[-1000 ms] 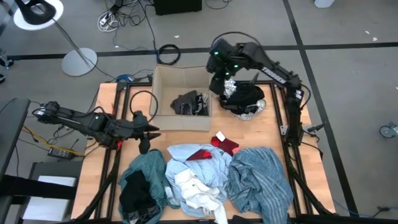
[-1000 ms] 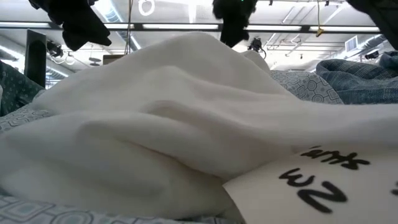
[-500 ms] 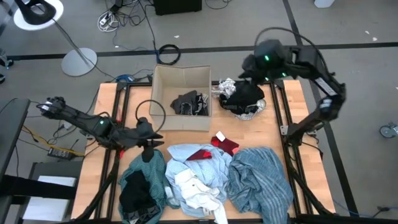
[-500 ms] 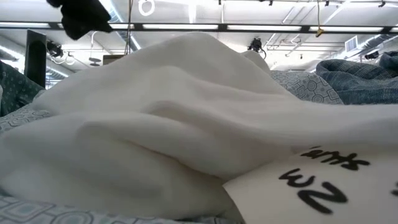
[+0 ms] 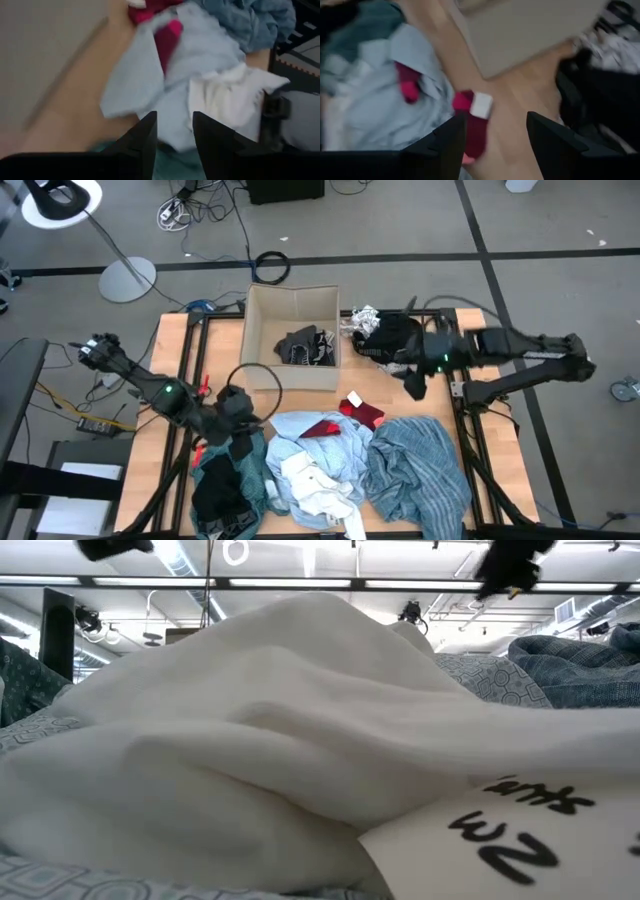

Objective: Sort clothes
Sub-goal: Put the bottom black boxers into the laundry organizer

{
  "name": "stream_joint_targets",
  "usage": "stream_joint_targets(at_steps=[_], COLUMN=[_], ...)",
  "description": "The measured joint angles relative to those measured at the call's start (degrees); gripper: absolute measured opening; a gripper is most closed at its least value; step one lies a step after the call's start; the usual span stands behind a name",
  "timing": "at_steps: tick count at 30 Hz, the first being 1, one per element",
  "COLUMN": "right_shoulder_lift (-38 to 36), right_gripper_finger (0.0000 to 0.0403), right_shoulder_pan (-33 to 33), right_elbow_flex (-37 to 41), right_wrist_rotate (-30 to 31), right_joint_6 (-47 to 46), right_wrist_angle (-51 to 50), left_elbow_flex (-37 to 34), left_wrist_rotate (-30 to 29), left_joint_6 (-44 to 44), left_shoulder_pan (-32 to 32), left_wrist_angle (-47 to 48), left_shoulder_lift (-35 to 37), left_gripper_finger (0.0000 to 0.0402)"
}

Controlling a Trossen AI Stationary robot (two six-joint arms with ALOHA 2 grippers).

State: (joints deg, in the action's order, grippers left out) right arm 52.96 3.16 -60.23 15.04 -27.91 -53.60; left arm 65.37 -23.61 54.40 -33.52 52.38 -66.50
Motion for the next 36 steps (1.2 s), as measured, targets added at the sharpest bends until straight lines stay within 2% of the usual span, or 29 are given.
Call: stream_joint_targets(at_steps=[3, 6, 14, 22, 25, 28, 31, 33, 36], right_shoulder_lift=[-2.5, -3.07, -1.49, -0.01, 0.0, -0.08, -0.13, -0.1, -0.12], right_gripper_finger=[0.0202, 0.0197, 0.0193, 0.0193, 0.0192, 0.0192, 0.0192, 0.0192, 0.0193], right_shoulder_pan=[5.62, 10.27, 17.81, 22.31, 23.28, 23.43, 23.41, 23.41, 23.41], right_elbow_flex=[5.42, 8.86, 13.83, 14.19, 14.21, 14.21, 14.21, 14.21, 14.21], right_wrist_rotate=[6.86, 10.37, 12.4, 16.26, 16.79, 16.86, 16.88, 16.88, 16.88], right_joint_6=[-6.12, -10.99, -13.32, -14.56, -14.36, -14.29, -14.22, -14.07, -13.96], right_wrist_angle=[1.06, 2.99, 11.71, 12.18, 12.23, 12.24, 12.44, 12.44, 12.44], left_elbow_flex=[1.13, 1.9, 1.98, 1.96, 1.96, 1.96, 1.94, 1.9, 1.9], left_wrist_rotate=[0.32, 0.79, 8.31, 18.56, 21.07, 21.55, 24.55, 25.93, 26.04], left_joint_6=[8.19, 17.68, 44.81, 68.62, 71.96, 72.04, 71.11, 69.17, 65.76], left_shoulder_pan=[-4.04, -7.29, -14.33, -19.4, -20.3, -20.8, -20.78, -20.66, -20.17], left_wrist_angle=[2.31, 4.31, 6.27, 4.41, 5.1, 6.09, 5.47, 3.88, 1.36], left_shoulder_lift=[-1.17, -2.55, -8.78, -14.04, -15.94, -18.41, -20.64, -21.14, -20.67], left_gripper_finger=[0.0131, 0.0131, 0.0131, 0.0131, 0.0131, 0.0131, 0.0122, 0.0093, 0.0021])
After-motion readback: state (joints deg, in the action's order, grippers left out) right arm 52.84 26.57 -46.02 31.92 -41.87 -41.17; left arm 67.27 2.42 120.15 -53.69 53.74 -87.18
